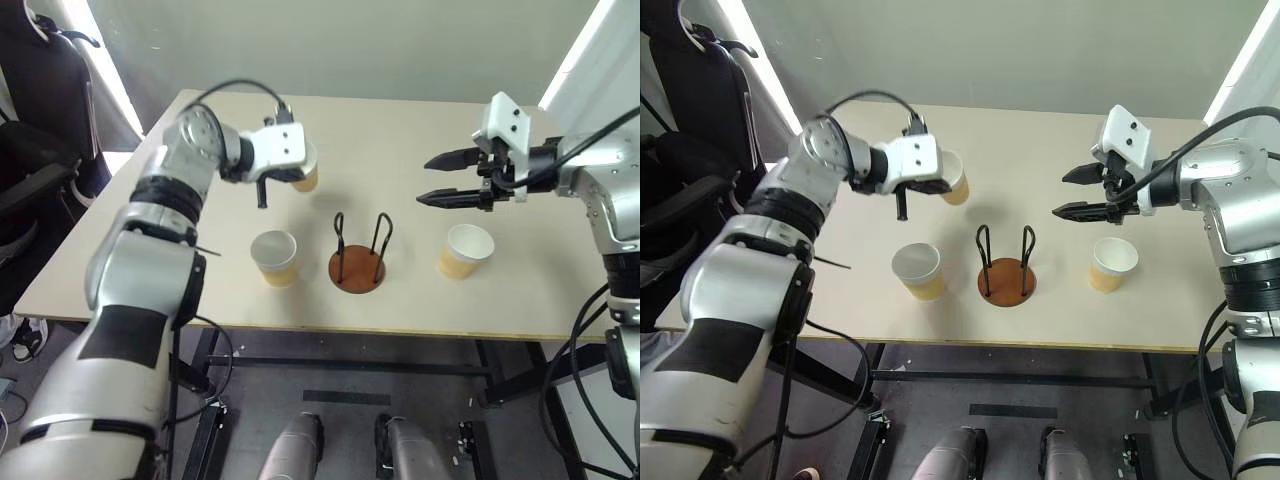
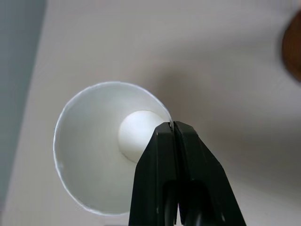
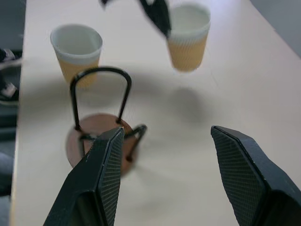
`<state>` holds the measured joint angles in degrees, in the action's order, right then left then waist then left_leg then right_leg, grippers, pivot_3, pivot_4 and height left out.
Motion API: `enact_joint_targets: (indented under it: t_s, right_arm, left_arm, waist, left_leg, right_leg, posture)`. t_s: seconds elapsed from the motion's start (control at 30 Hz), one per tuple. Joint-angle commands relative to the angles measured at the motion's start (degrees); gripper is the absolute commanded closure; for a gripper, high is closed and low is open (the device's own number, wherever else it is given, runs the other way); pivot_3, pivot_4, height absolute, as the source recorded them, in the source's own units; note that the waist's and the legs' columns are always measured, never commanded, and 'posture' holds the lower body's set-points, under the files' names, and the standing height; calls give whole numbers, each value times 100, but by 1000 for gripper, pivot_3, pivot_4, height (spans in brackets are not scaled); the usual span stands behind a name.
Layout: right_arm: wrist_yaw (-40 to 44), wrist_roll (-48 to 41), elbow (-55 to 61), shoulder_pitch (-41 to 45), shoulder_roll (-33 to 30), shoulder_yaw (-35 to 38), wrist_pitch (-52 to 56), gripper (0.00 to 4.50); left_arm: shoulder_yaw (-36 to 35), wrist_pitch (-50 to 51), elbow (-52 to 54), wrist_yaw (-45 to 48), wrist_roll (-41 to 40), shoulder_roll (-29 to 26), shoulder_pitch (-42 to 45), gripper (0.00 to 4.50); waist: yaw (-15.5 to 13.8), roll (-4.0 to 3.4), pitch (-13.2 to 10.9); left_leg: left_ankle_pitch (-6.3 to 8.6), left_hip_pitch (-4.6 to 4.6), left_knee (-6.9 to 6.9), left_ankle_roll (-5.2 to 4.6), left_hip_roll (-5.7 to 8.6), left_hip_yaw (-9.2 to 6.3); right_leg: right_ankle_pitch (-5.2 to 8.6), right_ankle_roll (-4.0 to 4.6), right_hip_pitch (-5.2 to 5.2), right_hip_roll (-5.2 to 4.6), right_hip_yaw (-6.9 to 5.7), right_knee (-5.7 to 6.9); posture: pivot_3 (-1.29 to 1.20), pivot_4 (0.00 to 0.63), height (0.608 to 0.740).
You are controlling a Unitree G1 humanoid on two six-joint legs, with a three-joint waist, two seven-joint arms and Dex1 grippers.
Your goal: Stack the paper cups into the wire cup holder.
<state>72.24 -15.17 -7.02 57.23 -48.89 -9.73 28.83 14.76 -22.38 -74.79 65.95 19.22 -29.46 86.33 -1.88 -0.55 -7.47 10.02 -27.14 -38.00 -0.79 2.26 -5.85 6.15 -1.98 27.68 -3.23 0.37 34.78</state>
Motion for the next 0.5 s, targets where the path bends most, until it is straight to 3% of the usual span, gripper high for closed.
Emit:
enact_joint_targets:
  t_s: [0.03,0.5]
  right_arm:
    - [280,140,137,-56,-255,98,-426,1549]
    - [434,-14,756,-369,-347,214,57,1549]
  left_arm:
    - [-229,50,277,663,-322,-89,410,4467]
    - [-862,960,725,2372,-1401,168,848,4467]
  waist:
    - [7,0,0]
    - [48,-6,-4]
  left_leg:
    - [1,0,-1,-3,-5,-4]
    - [31,-13,-17,-45,-5,19]
  right_leg:
    - [2,-4,0,-4,4,-2]
    - [31,-44,3,-5,20,-12]
  posture:
    - [0,150,740]
    - [0,150,740]
